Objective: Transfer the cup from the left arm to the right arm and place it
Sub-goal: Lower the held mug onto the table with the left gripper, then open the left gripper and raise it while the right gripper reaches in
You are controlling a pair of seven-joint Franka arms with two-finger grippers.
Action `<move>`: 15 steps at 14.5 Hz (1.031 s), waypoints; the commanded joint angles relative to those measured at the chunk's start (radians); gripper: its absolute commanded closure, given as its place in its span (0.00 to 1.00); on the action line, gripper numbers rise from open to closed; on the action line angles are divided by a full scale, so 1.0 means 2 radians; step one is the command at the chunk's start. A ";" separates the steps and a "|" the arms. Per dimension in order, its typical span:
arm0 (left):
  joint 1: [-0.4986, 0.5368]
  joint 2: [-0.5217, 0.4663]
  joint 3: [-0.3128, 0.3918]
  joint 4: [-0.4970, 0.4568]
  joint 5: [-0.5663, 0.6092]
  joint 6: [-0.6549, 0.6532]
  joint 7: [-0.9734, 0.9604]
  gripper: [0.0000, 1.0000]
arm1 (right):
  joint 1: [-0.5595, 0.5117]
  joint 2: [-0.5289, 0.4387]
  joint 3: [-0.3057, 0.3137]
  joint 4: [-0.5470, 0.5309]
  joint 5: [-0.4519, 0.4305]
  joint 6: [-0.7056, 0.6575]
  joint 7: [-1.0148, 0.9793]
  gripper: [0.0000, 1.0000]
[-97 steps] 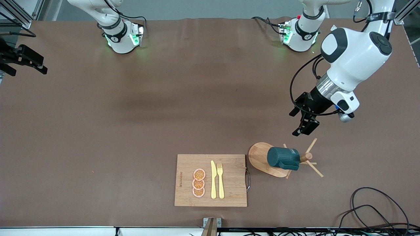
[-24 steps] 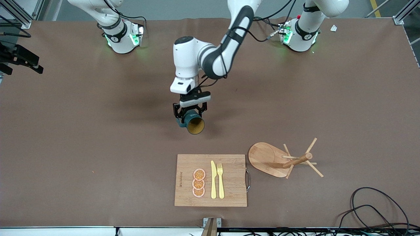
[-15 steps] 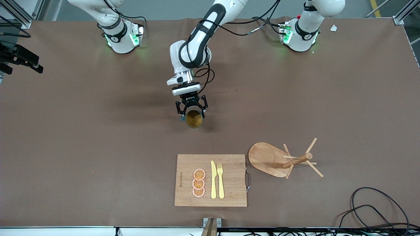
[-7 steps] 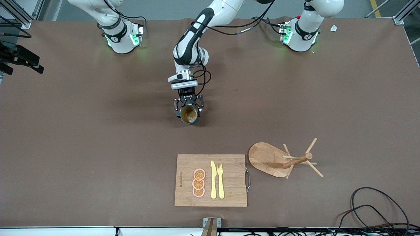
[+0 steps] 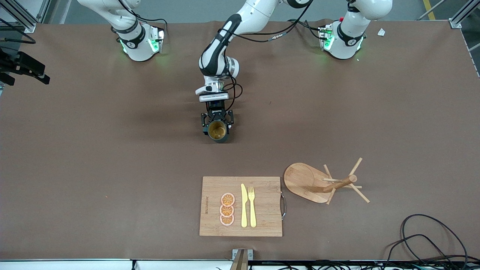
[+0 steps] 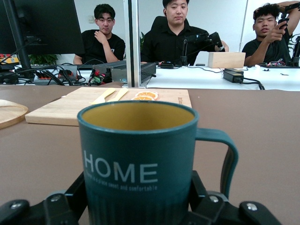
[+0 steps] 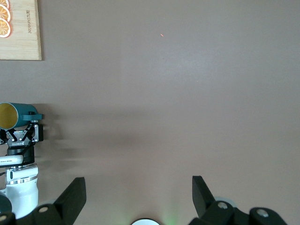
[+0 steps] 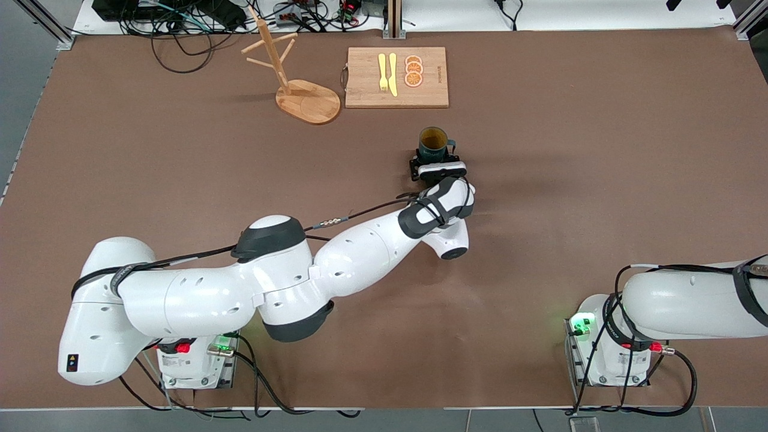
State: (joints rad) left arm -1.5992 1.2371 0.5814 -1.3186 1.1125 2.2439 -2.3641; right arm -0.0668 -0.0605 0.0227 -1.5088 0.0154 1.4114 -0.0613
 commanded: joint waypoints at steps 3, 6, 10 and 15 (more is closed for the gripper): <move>-0.007 0.005 -0.016 0.010 0.013 -0.026 -0.013 0.00 | -0.008 0.002 0.005 0.004 -0.001 -0.006 -0.004 0.00; -0.010 -0.010 -0.046 0.007 0.011 -0.048 -0.009 0.00 | -0.003 0.011 0.006 0.006 -0.001 -0.015 -0.004 0.00; -0.010 -0.048 -0.077 0.007 -0.015 -0.083 0.008 0.00 | -0.003 0.013 0.006 0.003 0.000 -0.022 -0.003 0.00; -0.011 -0.140 -0.096 0.007 -0.141 -0.129 0.133 0.00 | 0.055 0.008 0.009 -0.055 0.005 0.033 0.042 0.00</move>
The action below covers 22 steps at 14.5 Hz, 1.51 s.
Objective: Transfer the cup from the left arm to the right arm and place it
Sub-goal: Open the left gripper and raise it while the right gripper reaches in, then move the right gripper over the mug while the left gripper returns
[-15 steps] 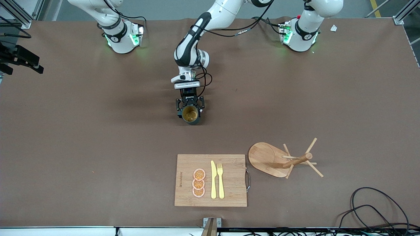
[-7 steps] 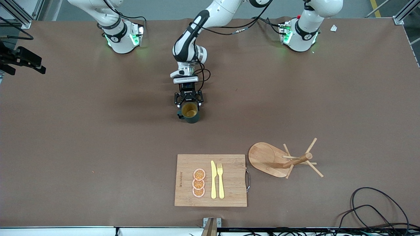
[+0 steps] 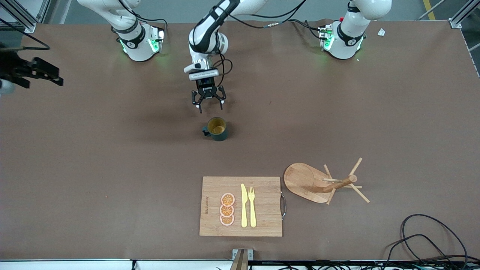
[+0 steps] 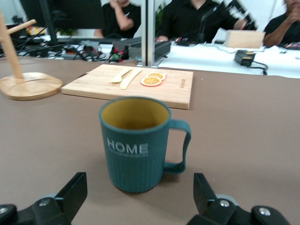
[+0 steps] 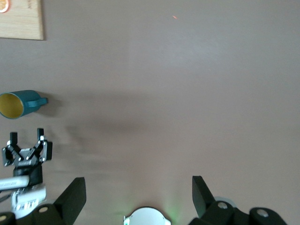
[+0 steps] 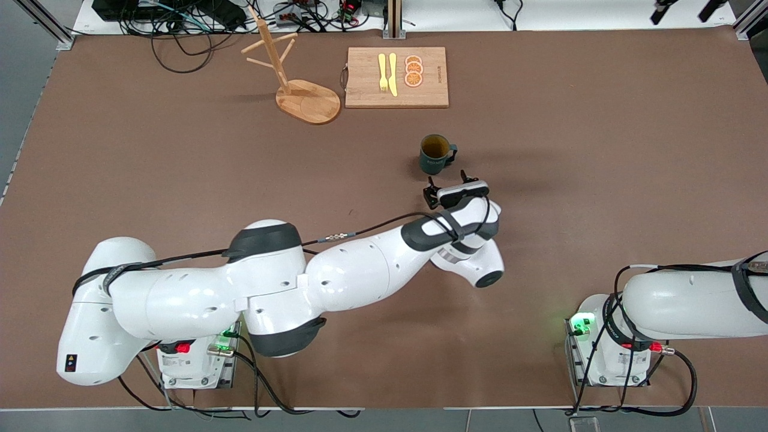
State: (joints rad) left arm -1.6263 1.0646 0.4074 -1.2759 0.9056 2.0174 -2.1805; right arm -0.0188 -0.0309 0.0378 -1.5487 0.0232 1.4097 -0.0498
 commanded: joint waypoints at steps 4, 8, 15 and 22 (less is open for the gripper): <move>0.023 -0.145 0.001 -0.016 -0.155 -0.039 0.146 0.00 | 0.059 0.002 0.002 -0.058 0.004 0.088 0.080 0.00; 0.090 -0.252 0.002 -0.031 -0.236 -0.060 0.231 0.00 | 0.057 0.007 0.001 -0.092 0.021 0.132 0.082 0.00; 0.226 -0.354 0.002 -0.040 -0.345 -0.101 0.421 0.00 | 0.114 0.011 0.001 -0.180 0.026 0.255 0.189 0.00; 0.366 -0.412 0.000 -0.035 -0.440 -0.147 0.618 0.00 | 0.234 0.061 0.000 -0.217 0.019 0.359 0.365 0.00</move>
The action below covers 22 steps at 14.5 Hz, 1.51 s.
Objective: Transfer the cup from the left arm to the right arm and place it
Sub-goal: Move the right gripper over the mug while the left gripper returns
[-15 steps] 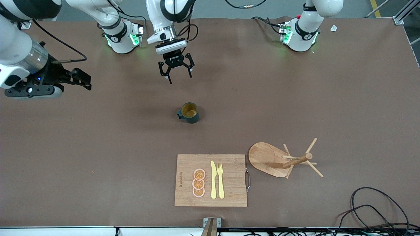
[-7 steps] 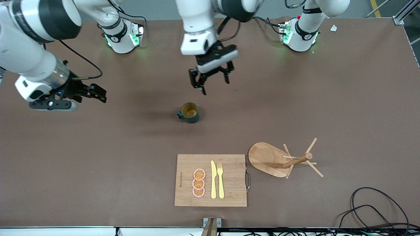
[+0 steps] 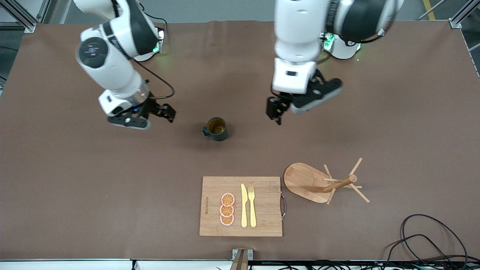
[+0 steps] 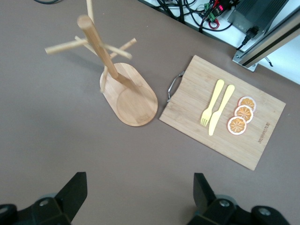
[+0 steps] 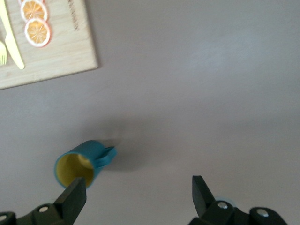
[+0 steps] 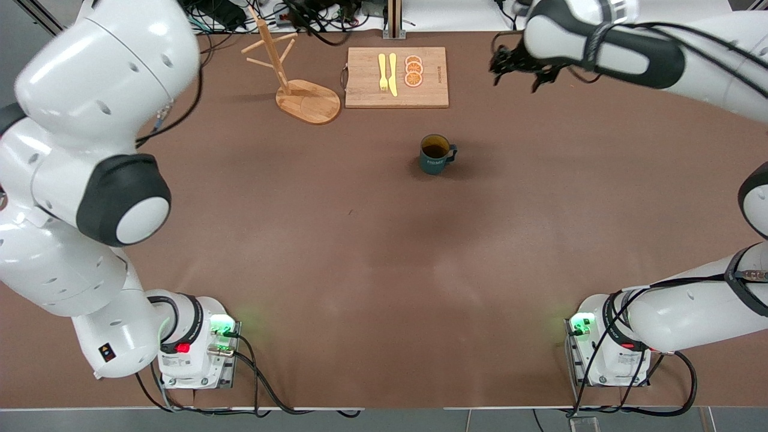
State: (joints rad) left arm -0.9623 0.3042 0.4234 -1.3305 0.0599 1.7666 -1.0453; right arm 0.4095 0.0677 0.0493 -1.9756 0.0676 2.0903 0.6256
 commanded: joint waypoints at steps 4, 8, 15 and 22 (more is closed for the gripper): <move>0.101 -0.063 -0.012 -0.008 -0.041 -0.076 0.177 0.00 | 0.075 0.073 -0.006 0.005 -0.018 0.084 0.055 0.00; 0.144 -0.083 -0.008 -0.008 -0.049 -0.095 0.295 0.00 | 0.100 0.126 -0.006 0.040 -0.048 0.098 0.097 0.00; 0.294 -0.113 -0.102 -0.010 -0.042 -0.130 0.414 0.00 | 0.140 0.154 -0.006 0.046 -0.069 0.114 0.166 0.00; 0.421 -0.126 -0.216 -0.022 -0.042 -0.171 0.480 0.00 | 0.171 0.206 -0.006 0.086 -0.118 0.120 0.226 0.00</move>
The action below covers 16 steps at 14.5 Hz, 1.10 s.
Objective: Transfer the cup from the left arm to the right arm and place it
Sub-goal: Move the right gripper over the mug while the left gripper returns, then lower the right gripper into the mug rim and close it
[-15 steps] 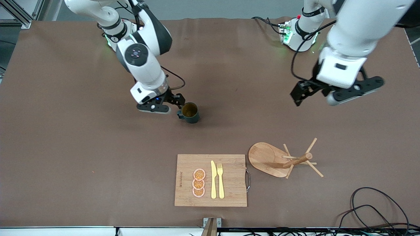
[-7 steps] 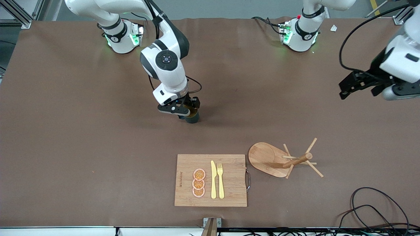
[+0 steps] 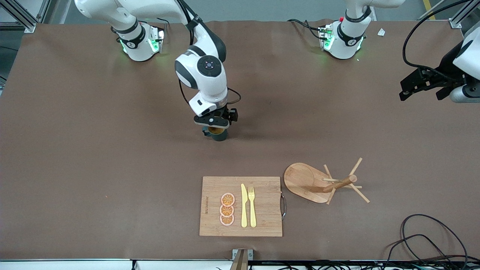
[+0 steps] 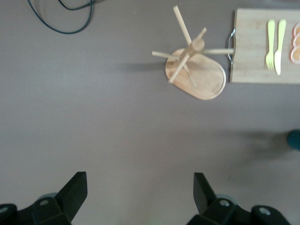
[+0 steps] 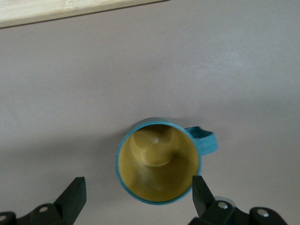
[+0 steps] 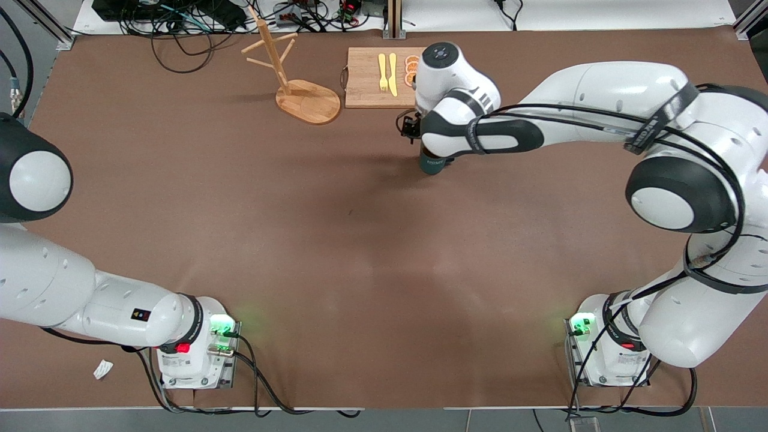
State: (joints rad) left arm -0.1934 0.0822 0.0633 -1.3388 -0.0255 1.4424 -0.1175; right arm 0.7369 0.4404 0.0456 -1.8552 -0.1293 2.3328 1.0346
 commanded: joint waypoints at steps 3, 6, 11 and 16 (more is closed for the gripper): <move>0.064 -0.038 -0.062 -0.048 0.001 -0.008 0.013 0.00 | 0.010 0.036 -0.004 0.052 -0.030 -0.001 0.021 0.00; 0.064 -0.050 -0.058 -0.062 0.011 -0.003 0.015 0.00 | 0.013 0.043 -0.004 0.054 -0.034 0.001 0.021 0.00; 0.065 -0.046 -0.058 -0.058 0.015 0.010 0.020 0.00 | 0.015 0.057 -0.006 0.054 -0.037 0.022 0.022 0.00; 0.064 -0.045 -0.059 -0.058 0.018 0.010 0.020 0.00 | 0.015 0.074 -0.007 0.059 -0.044 0.038 0.023 0.02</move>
State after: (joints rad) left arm -0.0689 0.0102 -0.0475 -1.4368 -0.0100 1.4499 -0.0986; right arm 0.7558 0.5648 0.0411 -1.7574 -0.1837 2.3907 1.0510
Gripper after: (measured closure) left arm 0.000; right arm 0.000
